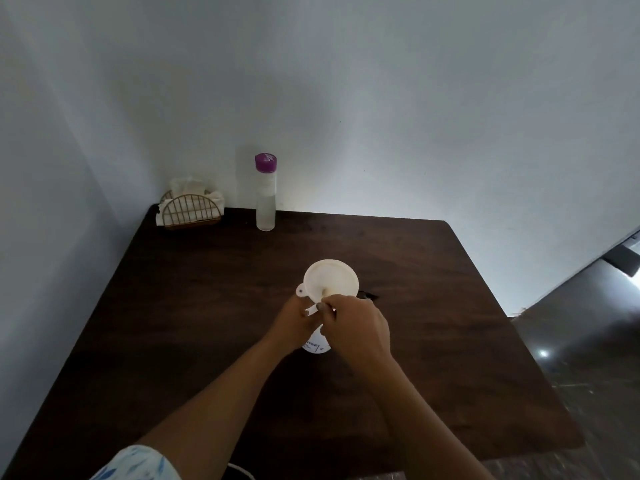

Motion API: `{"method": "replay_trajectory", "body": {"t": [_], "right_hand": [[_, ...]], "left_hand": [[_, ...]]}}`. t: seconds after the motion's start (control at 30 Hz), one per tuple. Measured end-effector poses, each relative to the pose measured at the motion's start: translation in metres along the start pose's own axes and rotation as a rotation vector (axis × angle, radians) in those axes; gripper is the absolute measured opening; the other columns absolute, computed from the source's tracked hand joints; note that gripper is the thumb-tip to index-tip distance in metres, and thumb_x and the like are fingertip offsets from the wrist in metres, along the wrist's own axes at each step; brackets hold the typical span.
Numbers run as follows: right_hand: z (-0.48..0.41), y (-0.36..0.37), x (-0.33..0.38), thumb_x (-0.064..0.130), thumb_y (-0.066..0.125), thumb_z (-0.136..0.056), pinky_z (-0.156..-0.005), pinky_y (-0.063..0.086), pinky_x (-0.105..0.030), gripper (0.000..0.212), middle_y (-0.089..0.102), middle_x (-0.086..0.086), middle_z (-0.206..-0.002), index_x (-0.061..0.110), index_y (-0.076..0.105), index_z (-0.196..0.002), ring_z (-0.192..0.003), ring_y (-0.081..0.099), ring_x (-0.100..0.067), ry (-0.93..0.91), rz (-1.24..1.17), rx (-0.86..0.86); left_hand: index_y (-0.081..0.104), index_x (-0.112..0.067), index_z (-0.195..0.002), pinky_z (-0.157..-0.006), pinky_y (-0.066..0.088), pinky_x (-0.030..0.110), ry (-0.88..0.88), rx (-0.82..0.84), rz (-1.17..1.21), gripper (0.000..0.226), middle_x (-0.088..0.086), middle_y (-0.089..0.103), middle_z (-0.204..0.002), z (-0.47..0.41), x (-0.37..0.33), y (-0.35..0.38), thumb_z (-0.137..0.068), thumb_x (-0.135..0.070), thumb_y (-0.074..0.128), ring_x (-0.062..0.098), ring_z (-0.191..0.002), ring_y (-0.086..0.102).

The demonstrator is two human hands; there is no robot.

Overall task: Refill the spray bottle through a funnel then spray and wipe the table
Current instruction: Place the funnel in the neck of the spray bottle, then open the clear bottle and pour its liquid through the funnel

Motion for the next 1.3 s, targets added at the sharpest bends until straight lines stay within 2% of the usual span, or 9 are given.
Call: {"method": "replay_trajectory", "body": {"t": [0.1, 0.2, 0.3, 0.47, 0.63, 0.8, 0.93, 1.17, 1.3], "right_hand": [[-0.001, 0.001, 0.001, 0.039, 0.041, -0.095, -0.068, 0.048, -0.026, 0.032, 0.072, 0.003, -0.093, 0.025, 0.068, -0.105, -0.086, 0.063, -0.015, -0.023, 0.041, -0.022], [-0.004, 0.0, 0.001, 0.045, 0.042, -0.093, -0.069, 0.051, -0.028, 0.035, 0.072, 0.004, -0.094, 0.023, 0.069, -0.103, -0.086, 0.064, -0.016, -0.033, 0.056, -0.029], [-0.007, -0.011, -0.001, 0.056, 0.048, -0.086, -0.068, 0.047, -0.029, 0.043, 0.073, 0.003, -0.095, 0.024, 0.068, -0.106, -0.09, 0.066, -0.017, -0.042, 0.006, -0.099], [-0.027, -0.04, -0.007, 0.065, 0.047, -0.082, -0.074, 0.053, -0.029, 0.051, 0.073, 0.007, -0.101, 0.029, 0.065, -0.113, -0.085, 0.067, -0.011, -0.037, -0.044, -0.145], [-0.077, -0.07, 0.0, 0.062, 0.05, -0.084, -0.055, 0.037, -0.019, 0.046, 0.071, 0.01, -0.084, 0.026, 0.066, -0.106, -0.066, 0.059, -0.005, -0.129, -0.055, -0.164], [-0.151, -0.062, 0.02, 0.064, 0.046, -0.085, -0.07, 0.05, -0.03, 0.055, 0.069, 0.003, -0.095, 0.025, 0.052, -0.123, -0.083, 0.064, -0.015, -0.229, 0.023, -0.072], [-0.209, -0.025, 0.033, 0.061, 0.05, -0.085, -0.07, 0.05, -0.031, 0.064, 0.068, 0.0, -0.1, 0.022, 0.036, -0.133, -0.09, 0.065, -0.02, -0.285, 0.063, 0.053], [-0.294, 0.041, 0.058, 0.055, 0.06, -0.081, -0.103, 0.04, -0.051, 0.092, 0.033, -0.015, -0.147, 0.022, 0.003, -0.146, -0.132, 0.037, -0.032, -0.411, 0.005, 0.19], [-0.326, 0.061, 0.082, 0.052, 0.06, -0.082, -0.107, 0.03, -0.055, 0.1, 0.007, -0.017, -0.156, 0.037, -0.018, -0.143, -0.141, 0.016, -0.039, -0.478, -0.058, 0.181]], "left_hand": [[0.061, -0.007, -0.11, -0.066, 0.042, 0.006, 0.013, -0.016, -0.1, 0.022, -0.003, 0.061, -0.097, -0.003, 0.001, 0.001, -0.09, -0.01, 0.051, 0.008, -0.089, 0.054], [0.062, -0.002, -0.109, -0.075, 0.042, 0.016, 0.0, -0.057, -0.136, 0.023, 0.01, 0.067, -0.103, -0.005, 0.0, -0.001, -0.088, -0.008, 0.054, 0.017, -0.096, 0.059], [0.062, -0.002, -0.108, -0.071, 0.039, 0.009, 0.037, -0.005, -0.235, 0.023, 0.011, 0.068, -0.104, -0.009, -0.001, 0.0, -0.086, -0.008, 0.057, 0.013, -0.095, 0.06], [0.049, -0.015, -0.126, -0.095, 0.048, 0.03, -0.078, 0.091, -0.16, 0.054, 0.003, 0.057, -0.125, -0.012, 0.019, -0.013, -0.076, 0.003, 0.06, 0.016, -0.117, 0.052], [0.045, -0.013, -0.13, -0.104, 0.039, 0.029, -0.095, -0.133, -0.081, 0.063, 0.005, 0.053, -0.133, -0.039, 0.019, -0.054, -0.073, 0.015, 0.053, 0.014, -0.125, 0.046], [0.044, -0.016, -0.13, -0.105, 0.035, 0.028, -0.065, -0.32, -0.076, 0.057, 0.004, 0.05, -0.136, -0.092, 0.009, -0.093, -0.079, 0.002, 0.061, 0.013, -0.127, 0.042], [0.035, -0.019, -0.136, -0.109, 0.032, 0.032, -0.071, -0.41, -0.155, 0.066, 0.003, 0.041, -0.143, -0.134, 0.011, -0.116, -0.079, -0.01, 0.068, 0.015, -0.132, 0.035], [0.028, -0.022, -0.141, -0.093, 0.031, 0.019, -0.051, -0.504, -0.203, 0.072, 0.003, 0.041, -0.141, -0.191, 0.021, -0.137, -0.081, -0.028, 0.069, 0.003, -0.12, 0.036], [0.026, -0.039, -0.133, -0.081, 0.03, -0.003, -0.052, -0.484, -0.18, 0.069, -0.018, 0.037, -0.129, -0.208, 0.035, -0.136, -0.08, -0.028, 0.069, -0.013, -0.115, 0.037]]}}
Point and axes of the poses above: each hand's wrist, its own z-axis away from the middle knuckle, its own y-axis out of the palm, x = y × z, the point moved 7 cm from there along -z, towards the middle knuckle
